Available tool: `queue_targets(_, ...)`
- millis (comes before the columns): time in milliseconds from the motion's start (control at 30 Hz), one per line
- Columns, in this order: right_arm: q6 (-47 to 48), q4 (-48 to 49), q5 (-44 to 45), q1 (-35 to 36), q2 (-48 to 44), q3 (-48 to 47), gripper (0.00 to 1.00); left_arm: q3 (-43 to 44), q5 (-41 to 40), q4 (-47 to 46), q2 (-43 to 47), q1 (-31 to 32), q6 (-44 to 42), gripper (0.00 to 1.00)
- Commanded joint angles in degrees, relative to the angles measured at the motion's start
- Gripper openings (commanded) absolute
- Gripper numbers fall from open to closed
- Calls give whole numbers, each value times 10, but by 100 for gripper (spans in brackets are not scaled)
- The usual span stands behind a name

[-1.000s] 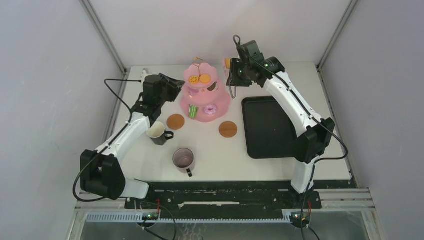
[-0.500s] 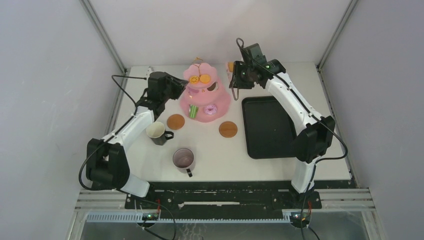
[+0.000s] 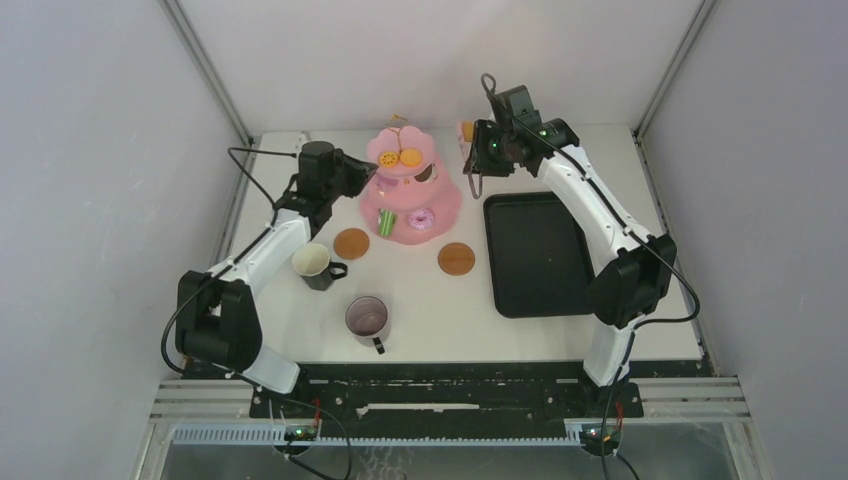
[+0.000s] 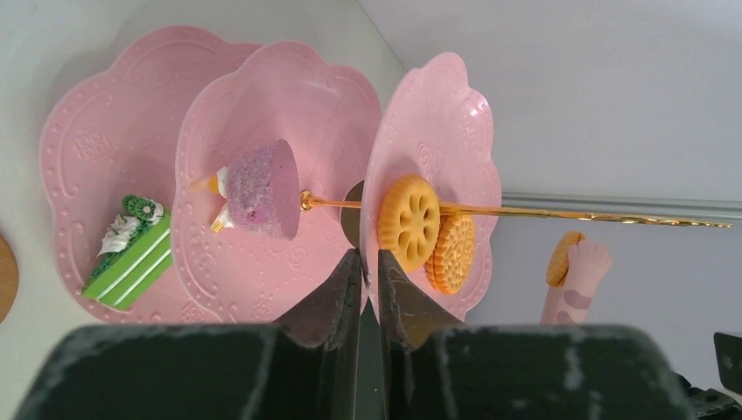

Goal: Serve the afternoon tea

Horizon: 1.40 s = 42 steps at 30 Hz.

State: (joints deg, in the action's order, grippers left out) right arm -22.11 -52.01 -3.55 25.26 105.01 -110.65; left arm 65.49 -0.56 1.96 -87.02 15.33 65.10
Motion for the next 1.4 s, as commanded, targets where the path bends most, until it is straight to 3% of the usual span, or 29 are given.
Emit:
queue_targets(0, 13, 37, -7, -3, -34, -5, 16, 31, 18, -19, -4, -4, -5, 15)
queue_targets(433, 19, 36, -13, -10, -33, -7, 15, 37, 63, -24, -16, -25, -56, 0)
queue_targets(867, 41, -2, -13, 2, -12, -60, 15, 104, 223, -42, -73, -64, -125, 0)
queue_targets(1367, 67, -61, -11, 12, 32, -137, 15, 176, 322, -8, -143, -96, -162, 0)
